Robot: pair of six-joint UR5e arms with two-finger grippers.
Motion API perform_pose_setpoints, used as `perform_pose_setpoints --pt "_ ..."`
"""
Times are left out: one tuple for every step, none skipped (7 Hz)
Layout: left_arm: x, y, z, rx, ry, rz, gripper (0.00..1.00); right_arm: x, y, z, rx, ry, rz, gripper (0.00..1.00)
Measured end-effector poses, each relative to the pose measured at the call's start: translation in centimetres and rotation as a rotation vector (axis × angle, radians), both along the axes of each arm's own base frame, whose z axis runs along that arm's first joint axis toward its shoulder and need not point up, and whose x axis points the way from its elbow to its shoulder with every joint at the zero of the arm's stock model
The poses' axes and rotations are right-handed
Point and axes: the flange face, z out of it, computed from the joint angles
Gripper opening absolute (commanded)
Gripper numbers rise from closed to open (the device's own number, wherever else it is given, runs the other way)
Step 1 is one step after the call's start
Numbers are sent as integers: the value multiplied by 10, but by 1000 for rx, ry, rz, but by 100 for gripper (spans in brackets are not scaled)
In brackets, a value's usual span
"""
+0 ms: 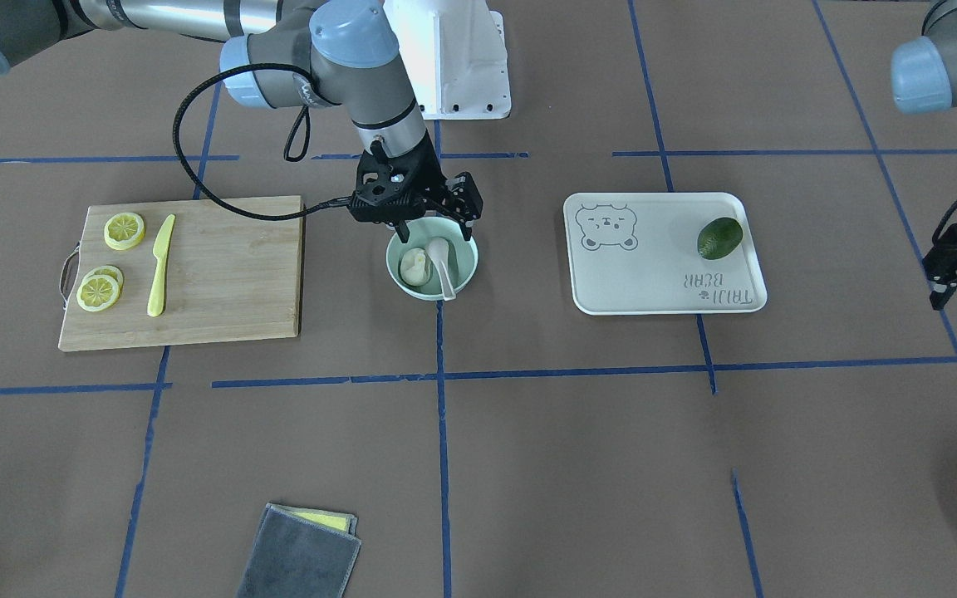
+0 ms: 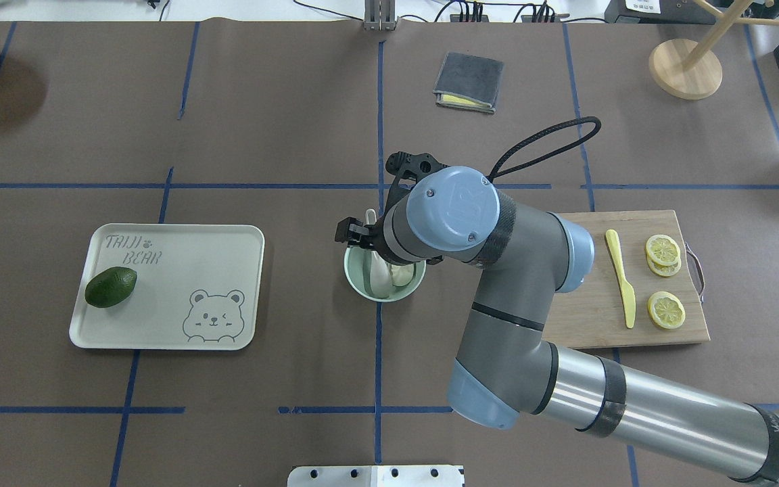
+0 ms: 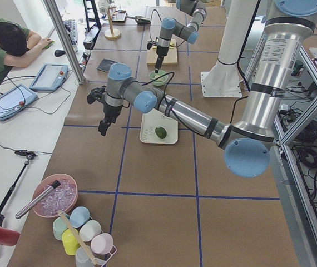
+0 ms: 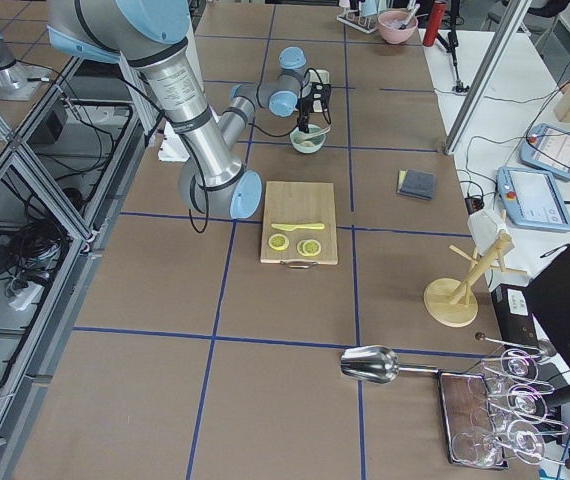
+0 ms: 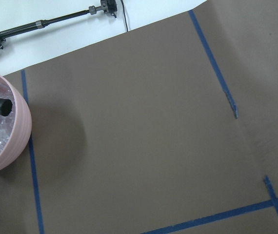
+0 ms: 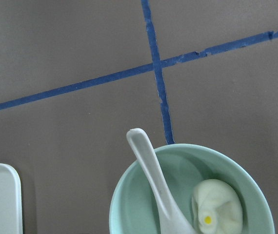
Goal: Put spoon and bun in bowl
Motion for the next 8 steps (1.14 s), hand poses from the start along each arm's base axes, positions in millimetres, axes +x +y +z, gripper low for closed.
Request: perform_pose_setpoints --pt "-19 9 30 -13 -31 30 100 12 -5 0 -8 9 -1 100" --pt "-40 17 59 -31 -54 55 100 35 -14 1 -12 43 -11 100" --pt "-68 22 91 -66 -53 79 100 66 -28 5 10 102 -35 100" --pt "-95 28 121 -115 -31 105 100 107 -48 19 38 156 -70 100" --pt "-116 34 139 -173 -8 118 100 157 -73 44 56 186 -117 100" --pt "-132 41 149 -233 12 111 100 210 -96 75 72 199 -163 100" --pt "-141 47 154 -269 43 104 100 263 -114 109 89 208 -200 100" --pt "-143 51 158 -292 81 102 100 314 -127 145 101 216 -229 100"
